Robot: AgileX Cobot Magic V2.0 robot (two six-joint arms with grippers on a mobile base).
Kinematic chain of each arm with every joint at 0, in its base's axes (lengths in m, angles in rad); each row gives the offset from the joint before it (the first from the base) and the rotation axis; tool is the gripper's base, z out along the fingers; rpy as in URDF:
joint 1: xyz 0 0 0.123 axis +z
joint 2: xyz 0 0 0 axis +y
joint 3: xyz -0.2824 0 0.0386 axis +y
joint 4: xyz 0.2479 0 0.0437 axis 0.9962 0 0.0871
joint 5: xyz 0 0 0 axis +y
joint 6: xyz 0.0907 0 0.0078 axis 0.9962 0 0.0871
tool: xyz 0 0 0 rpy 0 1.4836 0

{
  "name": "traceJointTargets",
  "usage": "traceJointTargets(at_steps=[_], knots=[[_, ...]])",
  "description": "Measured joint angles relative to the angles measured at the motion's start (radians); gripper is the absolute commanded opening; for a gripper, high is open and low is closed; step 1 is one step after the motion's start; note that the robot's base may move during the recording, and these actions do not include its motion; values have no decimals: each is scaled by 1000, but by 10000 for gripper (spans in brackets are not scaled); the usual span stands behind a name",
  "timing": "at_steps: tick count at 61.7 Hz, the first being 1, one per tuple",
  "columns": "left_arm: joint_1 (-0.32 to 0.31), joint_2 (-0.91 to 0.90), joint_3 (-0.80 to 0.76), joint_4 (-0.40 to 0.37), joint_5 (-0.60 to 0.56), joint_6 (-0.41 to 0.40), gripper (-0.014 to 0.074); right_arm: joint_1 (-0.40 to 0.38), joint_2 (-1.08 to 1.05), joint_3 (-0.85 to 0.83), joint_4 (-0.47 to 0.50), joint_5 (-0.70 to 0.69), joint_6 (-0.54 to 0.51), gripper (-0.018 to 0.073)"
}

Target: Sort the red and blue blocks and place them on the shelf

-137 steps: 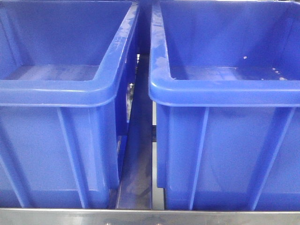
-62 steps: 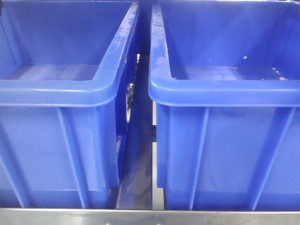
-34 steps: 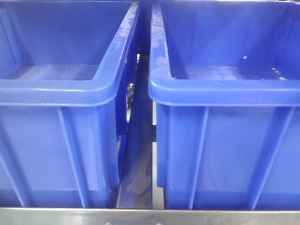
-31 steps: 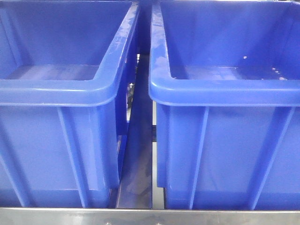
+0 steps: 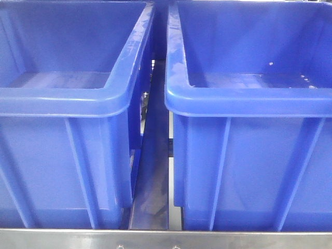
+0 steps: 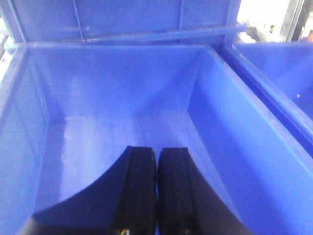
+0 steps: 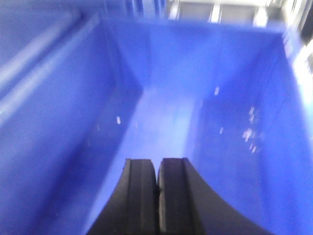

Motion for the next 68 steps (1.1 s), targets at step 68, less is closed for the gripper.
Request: traceJointTargets(at_steps=[68], knots=[[0,-186,99,0,-138,-2,125,-96,-276,0,-47,142,0,49]])
